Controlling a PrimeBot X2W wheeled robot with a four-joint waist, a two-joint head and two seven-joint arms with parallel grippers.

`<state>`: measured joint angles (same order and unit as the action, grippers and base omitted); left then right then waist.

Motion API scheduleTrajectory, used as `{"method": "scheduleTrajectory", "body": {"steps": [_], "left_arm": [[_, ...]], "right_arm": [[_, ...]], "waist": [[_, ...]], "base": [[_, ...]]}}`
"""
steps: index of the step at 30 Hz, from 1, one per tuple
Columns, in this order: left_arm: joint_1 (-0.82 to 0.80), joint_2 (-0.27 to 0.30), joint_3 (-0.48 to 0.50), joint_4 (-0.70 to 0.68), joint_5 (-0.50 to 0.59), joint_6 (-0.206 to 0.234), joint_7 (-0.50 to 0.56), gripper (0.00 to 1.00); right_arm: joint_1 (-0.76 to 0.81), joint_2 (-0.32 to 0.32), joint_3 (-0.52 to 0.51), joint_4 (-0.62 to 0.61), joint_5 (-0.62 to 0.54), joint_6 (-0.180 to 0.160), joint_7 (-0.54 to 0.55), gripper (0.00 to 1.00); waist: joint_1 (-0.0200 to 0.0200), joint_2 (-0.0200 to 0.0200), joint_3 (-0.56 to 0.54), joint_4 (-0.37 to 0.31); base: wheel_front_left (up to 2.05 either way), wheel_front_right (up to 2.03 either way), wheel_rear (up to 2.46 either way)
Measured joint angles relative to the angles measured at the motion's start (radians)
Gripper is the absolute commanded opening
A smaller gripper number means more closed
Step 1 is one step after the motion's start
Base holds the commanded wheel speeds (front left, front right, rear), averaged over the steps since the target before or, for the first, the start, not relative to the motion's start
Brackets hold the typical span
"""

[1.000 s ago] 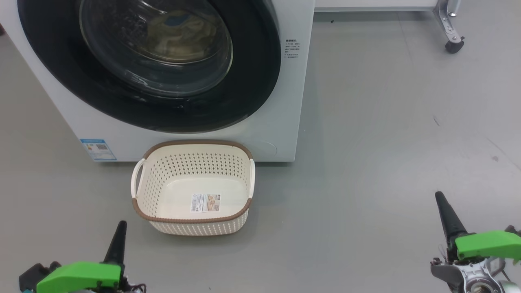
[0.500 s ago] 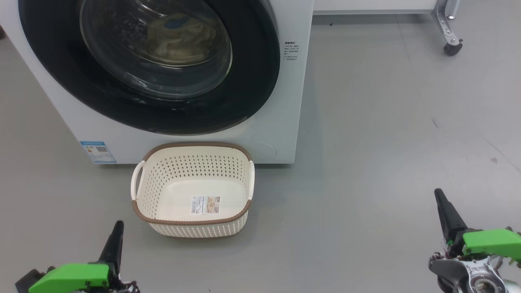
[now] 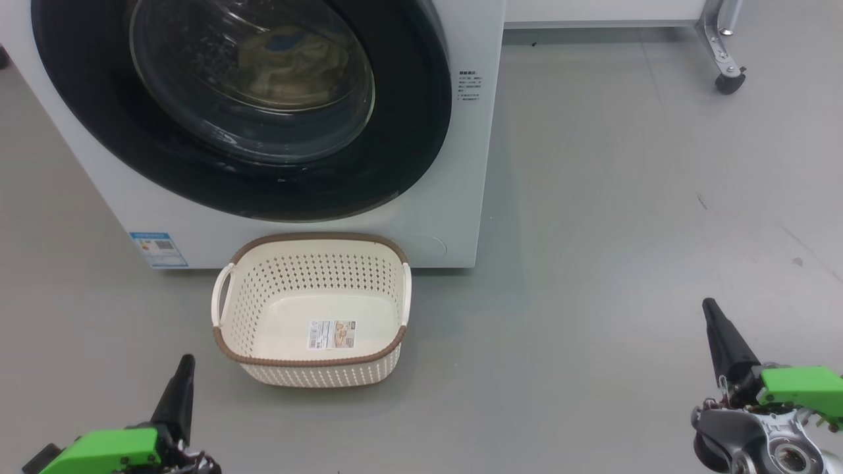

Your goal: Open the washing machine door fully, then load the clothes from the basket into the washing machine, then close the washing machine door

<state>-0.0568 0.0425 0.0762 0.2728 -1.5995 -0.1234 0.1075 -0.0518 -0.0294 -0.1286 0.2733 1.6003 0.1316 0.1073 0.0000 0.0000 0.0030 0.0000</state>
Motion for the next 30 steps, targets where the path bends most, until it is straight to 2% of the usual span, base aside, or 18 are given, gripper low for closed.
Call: {"method": "scheduleTrajectory", "body": {"steps": [30], "left_arm": [[0.000, -0.001, 0.003, 0.000, -0.004, 0.000, 0.000, 0.00]], "right_arm": [[0.000, 0.000, -0.001, 0.003, 0.002, 0.000, 0.000, 0.00]], "waist": [[0.0000, 0.0000, 0.000, 0.000]], "base": [[0.00, 0.00, 0.00]]}}
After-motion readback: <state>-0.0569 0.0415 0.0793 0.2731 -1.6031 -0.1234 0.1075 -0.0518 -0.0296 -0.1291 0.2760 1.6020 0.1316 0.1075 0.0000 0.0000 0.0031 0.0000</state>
